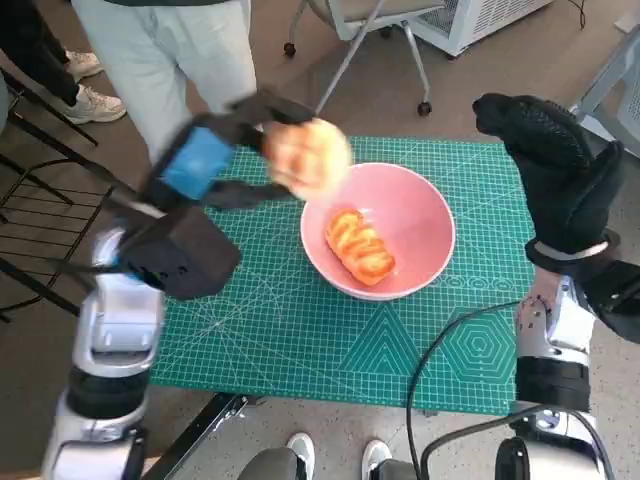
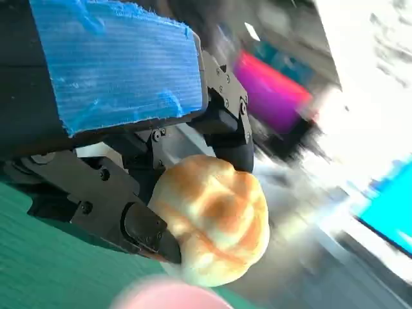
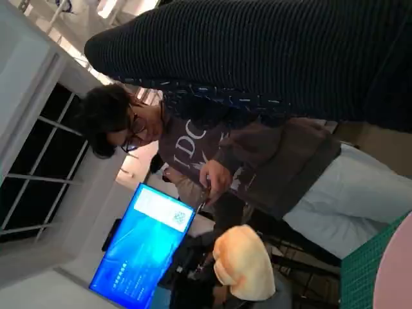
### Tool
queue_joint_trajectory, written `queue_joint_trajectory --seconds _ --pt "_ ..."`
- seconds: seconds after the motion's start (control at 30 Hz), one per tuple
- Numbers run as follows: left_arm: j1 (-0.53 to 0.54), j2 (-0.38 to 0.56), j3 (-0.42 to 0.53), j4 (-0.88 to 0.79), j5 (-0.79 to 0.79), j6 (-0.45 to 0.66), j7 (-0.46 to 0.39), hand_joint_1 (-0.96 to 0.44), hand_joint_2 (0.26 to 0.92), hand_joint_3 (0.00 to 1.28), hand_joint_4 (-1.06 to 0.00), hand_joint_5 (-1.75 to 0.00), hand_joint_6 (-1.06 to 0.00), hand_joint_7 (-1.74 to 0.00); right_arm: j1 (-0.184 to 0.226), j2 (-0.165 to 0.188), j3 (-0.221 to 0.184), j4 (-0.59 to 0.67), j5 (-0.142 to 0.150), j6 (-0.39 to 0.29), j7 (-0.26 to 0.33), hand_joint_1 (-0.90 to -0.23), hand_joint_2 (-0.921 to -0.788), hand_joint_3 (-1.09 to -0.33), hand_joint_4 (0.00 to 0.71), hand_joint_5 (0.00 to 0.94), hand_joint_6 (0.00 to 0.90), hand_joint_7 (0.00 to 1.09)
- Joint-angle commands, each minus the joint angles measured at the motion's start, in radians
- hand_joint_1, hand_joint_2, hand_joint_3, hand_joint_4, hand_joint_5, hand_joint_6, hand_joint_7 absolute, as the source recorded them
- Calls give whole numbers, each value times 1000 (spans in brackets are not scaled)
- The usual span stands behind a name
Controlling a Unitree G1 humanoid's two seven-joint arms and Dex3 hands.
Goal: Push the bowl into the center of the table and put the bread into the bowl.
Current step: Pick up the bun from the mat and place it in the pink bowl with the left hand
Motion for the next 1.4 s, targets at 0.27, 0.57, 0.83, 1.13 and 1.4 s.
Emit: queue_joint_trajectory --seconds 0.27,0.57,0.83,1.13,1.4 --pt "-122 -74 -117 168 32 -11 -18 1 892 11 -825 -1093 -746 -967 33 -2 -4 -4 7 12 6 -655 -921 -635 188 1 158 210" --pt "-156 -113 -157 415 44 -180 25 1 911 12 -790 -1087 -690 -1069 46 -9 -14 -11 12 11 11 -651 -921 -626 191 2 165 205" --pt "-178 -140 -179 597 62 -304 58 1 919 87 -714 -1143 -558 -1220 55 -12 -20 -9 9 10 5 -650 -921 -617 194 3 174 195" --pt "-206 -126 -217 704 80 -333 -16 -168 866 24 -163 -99 -295 -148 68 -14 -20 -34 -4 10 -13 -645 -921 -616 195 2 181 184" --pt "-218 -102 -225 677 112 -285 -71 -286 854 4 -12 -5 -215 -10 72 -16 -20 -41 -15 7 -28 -644 -921 -616 195 2 186 175"
